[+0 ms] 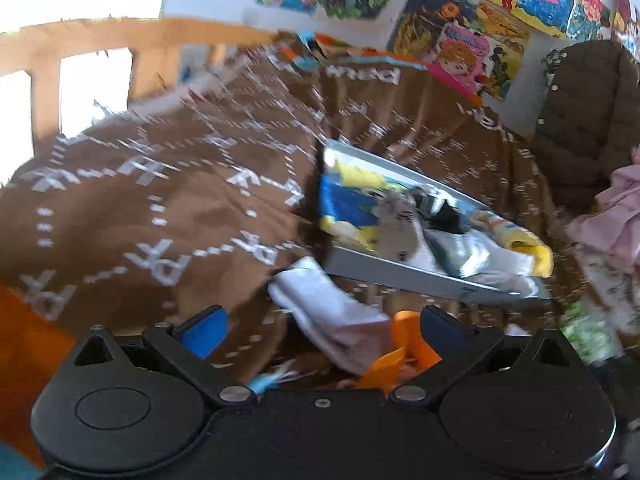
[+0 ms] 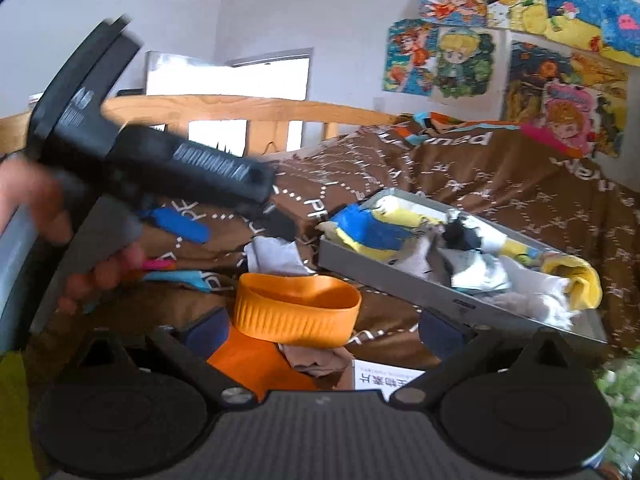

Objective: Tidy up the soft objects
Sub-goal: 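Bring the left gripper to the white cloth while the right approaches the orange silicone cup, then grasp the white cloth with the left gripper while the right grasps the orange cup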

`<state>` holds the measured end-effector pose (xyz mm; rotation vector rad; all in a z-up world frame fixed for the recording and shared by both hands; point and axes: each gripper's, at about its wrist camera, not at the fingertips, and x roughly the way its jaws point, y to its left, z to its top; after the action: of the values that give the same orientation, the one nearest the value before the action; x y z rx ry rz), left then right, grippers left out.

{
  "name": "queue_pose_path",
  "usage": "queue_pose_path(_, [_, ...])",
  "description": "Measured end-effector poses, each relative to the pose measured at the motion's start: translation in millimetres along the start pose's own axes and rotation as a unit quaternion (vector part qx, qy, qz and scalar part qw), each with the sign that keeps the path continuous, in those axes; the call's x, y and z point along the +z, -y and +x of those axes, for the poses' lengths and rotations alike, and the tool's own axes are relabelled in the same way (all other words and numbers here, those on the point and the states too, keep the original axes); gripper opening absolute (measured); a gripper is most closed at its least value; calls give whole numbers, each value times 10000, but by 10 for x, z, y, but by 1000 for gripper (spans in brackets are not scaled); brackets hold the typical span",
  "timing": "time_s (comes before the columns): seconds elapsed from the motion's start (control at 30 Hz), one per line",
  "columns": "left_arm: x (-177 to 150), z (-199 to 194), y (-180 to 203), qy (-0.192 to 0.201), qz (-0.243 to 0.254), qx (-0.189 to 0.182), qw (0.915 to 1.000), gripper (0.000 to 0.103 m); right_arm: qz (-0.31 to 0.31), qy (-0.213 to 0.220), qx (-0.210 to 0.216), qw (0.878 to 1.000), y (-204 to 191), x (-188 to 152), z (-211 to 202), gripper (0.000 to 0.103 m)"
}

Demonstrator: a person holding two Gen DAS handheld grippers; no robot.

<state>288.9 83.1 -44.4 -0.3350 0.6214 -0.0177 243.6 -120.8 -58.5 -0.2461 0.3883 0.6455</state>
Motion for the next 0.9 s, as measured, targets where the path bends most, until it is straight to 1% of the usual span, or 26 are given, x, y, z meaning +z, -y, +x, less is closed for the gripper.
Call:
queue_pose_path(0.1, [90, 169, 23, -126, -140, -183, 9997, 102, -6, -30, 171, 9998, 52, -21, 97, 103])
queue_pose_path(0.17, [136, 263, 24, -168, -236, -238, 9993, 102, 39, -46, 282, 9996, 82, -13, 143, 103])
queue_pose_path(0.27, [171, 425, -43, -346, -568, -274, 9974, 102, 4, -82, 363, 9993, 103, 4, 212, 103])
queue_pose_path(0.37, [156, 578, -133, -540, -939, -291, 9937, 102, 59, -241, 498, 9985, 138, 17, 333, 103])
queue_pose_path(0.5, [121, 704, -189, -634, -925, -341, 9931, 102, 224, -478, 684, 9963, 164, 42, 498, 103])
queue_pose_path(0.57, [106, 750, -186, -677, -895, -364, 9930, 99, 248, -547, 743, 9954, 163, 70, 540, 103])
queue_pose_path(0.63, [99, 783, -171, -720, -785, -362, 9937, 90, 245, -643, 744, 9949, 158, 104, 589, 103])
queue_pose_path(0.67, [92, 794, -170, -733, -752, -364, 9938, 87, 268, -684, 744, 9945, 160, 112, 615, 103])
queue_pose_path(0.73, [62, 805, -180, -721, -731, -356, 9941, 77, 365, -745, 825, 9931, 173, 127, 671, 103])
queue_pose_path(0.77, [47, 804, -187, -715, -732, -373, 9941, 74, 391, -759, 861, 9926, 172, 133, 694, 103])
queue_pose_path(0.8, [35, 801, -192, -714, -722, -392, 9941, 68, 408, -764, 893, 9922, 174, 131, 711, 102])
queue_pose_path(0.83, [27, 799, -192, -713, -689, -391, 9943, 65, 418, -766, 919, 9919, 175, 129, 724, 102])
queue_pose_path(0.9, [20, 799, -190, -724, -623, -452, 9944, 53, 448, -768, 947, 9915, 173, 131, 743, 101])
